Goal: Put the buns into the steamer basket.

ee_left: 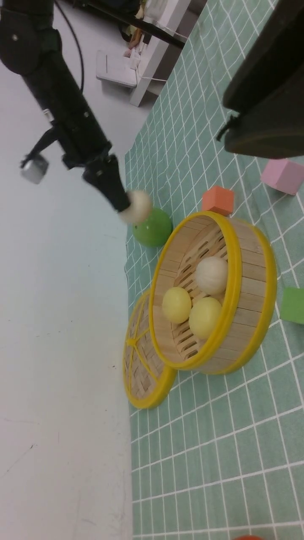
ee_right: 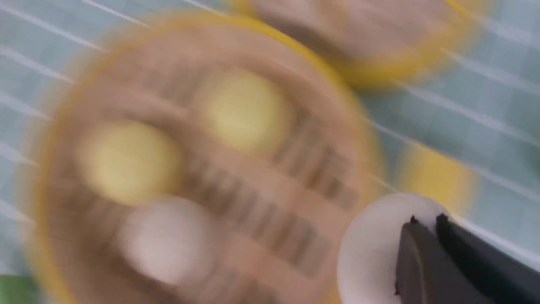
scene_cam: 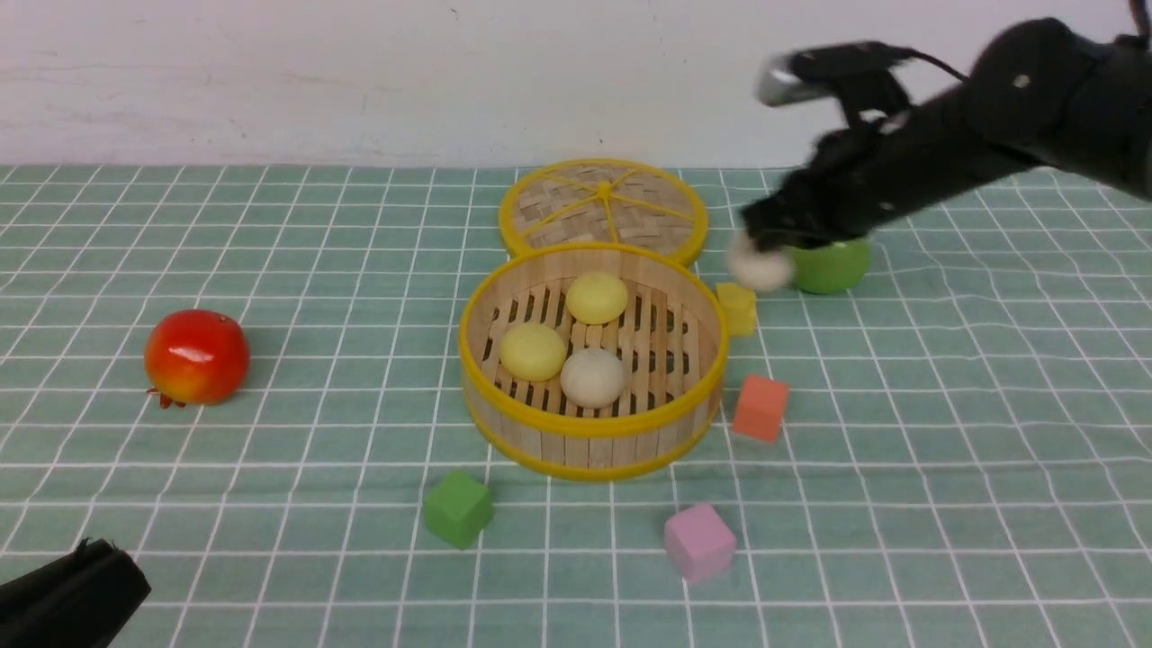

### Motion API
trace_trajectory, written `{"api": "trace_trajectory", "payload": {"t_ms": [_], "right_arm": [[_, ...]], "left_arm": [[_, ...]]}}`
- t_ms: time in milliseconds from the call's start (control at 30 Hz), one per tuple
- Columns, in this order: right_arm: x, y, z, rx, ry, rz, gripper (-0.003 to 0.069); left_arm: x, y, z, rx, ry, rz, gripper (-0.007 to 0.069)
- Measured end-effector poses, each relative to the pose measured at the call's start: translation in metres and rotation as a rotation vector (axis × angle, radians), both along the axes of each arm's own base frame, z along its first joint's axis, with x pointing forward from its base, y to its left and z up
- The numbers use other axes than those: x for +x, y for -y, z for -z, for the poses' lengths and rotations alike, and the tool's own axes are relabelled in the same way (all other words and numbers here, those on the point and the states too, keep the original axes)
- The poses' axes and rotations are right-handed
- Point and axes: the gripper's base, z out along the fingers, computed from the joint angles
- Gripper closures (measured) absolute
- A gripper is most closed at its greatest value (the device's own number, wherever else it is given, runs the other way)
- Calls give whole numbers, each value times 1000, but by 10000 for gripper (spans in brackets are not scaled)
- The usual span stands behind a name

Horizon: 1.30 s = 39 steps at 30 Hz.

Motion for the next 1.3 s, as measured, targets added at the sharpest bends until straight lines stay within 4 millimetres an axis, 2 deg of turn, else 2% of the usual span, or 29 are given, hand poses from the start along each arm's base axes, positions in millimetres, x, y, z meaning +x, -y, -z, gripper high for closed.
{"api": "trace_trajectory", "payload": {"t_ms": [67, 167, 200, 267, 333, 467, 567, 600, 667, 700, 733, 800, 833, 867, 900, 967, 1000, 1067, 1133, 1167, 1200, 1267, 1300], "right_arm": [[1, -20, 10, 5, 15, -43, 648], [5, -32, 24, -2, 38, -47, 643], [9, -37, 36, -10, 40, -44, 636], [14, -41, 46, -16, 55, -32, 626], [20, -44, 63, -22, 55, -12, 587], [22, -48, 76, -29, 33, -15, 526], [21, -51, 82, -32, 14, -25, 407], [21, -51, 82, -30, 12, -25, 383], [19, -52, 77, -26, 21, -28, 287], [19, -52, 77, -26, 19, -29, 279], [16, -51, 69, -27, 22, -41, 214], [12, -49, 57, -28, 22, -57, 171], [5, -46, 39, -20, 22, -73, 144], [1, -45, 30, -15, 28, -77, 138], [-13, -37, 1, -13, 18, -93, 124], [-37, -24, -36, -18, -11, -91, 132], [-42, -22, -43, -12, -24, -87, 137], [-73, -5, -76, -71, -85, -44, 185], [-103, 14, -96, -147, -149, 27, 246], [-113, 20, -101, -174, -169, 55, 281], [-115, 22, -102, -181, -174, 62, 281], [-145, 42, -109, -260, -236, 148, 386], [-155, 48, -113, -272, -234, 174, 416]], "left_arm": [[0, 0, 0, 0, 0, 0, 556], [0, 0, 0, 0, 0, 0, 554], [0, 0, 0, 0, 0, 0, 552], [0, 0, 0, 0, 0, 0, 550], [0, 0, 0, 0, 0, 0, 551], [0, 0, 0, 0, 0, 0, 551], [0, 0, 0, 0, 0, 0, 551], [0, 0, 0, 0, 0, 0, 551], [0, 0, 0, 0, 0, 0, 551], [0, 0, 0, 0, 0, 0, 551], [0, 0, 0, 0, 0, 0, 551], [0, 0, 0, 0, 0, 0, 549], [0, 0, 0, 0, 0, 0, 547], [0, 0, 0, 0, 0, 0, 547], [0, 0, 0, 0, 0, 0, 544], [0, 0, 0, 0, 0, 0, 541], [0, 0, 0, 0, 0, 0, 541], [0, 0, 0, 0, 0, 0, 537], [0, 0, 0, 0, 0, 0, 533], [0, 0, 0, 0, 0, 0, 533], [0, 0, 0, 0, 0, 0, 533], [0, 0, 0, 0, 0, 0, 533], [0, 0, 0, 0, 0, 0, 533]]}}
